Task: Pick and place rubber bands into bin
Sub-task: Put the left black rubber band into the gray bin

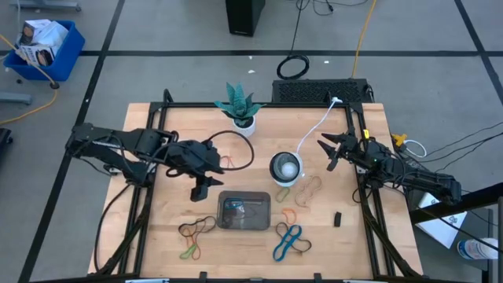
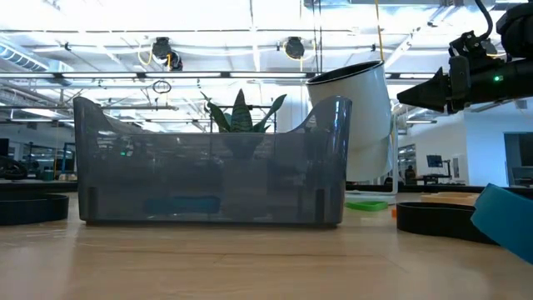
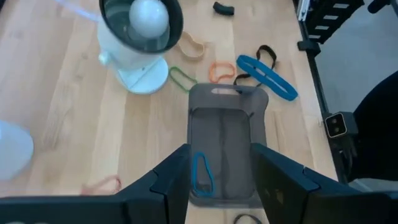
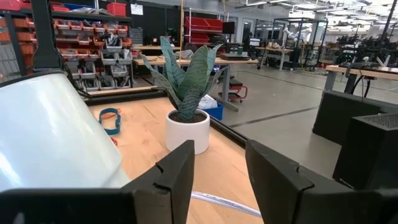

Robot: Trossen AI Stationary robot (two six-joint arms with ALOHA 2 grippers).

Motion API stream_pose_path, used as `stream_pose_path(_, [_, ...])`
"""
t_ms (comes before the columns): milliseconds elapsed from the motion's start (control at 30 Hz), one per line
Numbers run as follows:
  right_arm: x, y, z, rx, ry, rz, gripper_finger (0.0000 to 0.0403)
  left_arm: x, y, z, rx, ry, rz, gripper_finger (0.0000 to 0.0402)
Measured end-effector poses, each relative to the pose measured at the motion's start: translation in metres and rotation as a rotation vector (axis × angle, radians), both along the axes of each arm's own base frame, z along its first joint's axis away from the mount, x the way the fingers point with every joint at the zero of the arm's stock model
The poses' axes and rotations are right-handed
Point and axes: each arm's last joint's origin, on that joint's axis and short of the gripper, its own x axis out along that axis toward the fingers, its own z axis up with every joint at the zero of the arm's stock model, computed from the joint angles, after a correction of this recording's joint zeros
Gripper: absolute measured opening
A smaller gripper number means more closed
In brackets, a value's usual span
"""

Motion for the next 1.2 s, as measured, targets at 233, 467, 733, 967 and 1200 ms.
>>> stream_pose_path(233, [0.0,0.0,0.0,0.0,0.001,0.0,0.0141,-0.012,-0.011,-0.012,-0.034,0.177,0.079,0.0168])
stream_pose_path(467, [0.0,0.0,0.0,-0.035,0.021,-0.001,0.0141,-0.014,-0.033,-0.027,0.043,0.292,0.133,0.0168])
stream_pose_path(733, [0.0,0.0,-0.001,-0.043,0.034,-0.001,0.0141,-0.001,-0.056,-0.067,0.047,0.515,0.244,0.0168])
stream_pose_path(967, [0.0,0.0,-0.001,-0.049,0.038,0.0,0.0141,0.007,-0.071,-0.114,0.036,0.621,0.32,0.0168])
stream_pose_path(1200, [0.0,0.0,-0.001,-0.049,0.038,-0.001,0.0141,0.008,-0.083,-0.154,-0.033,0.524,0.284,0.0168])
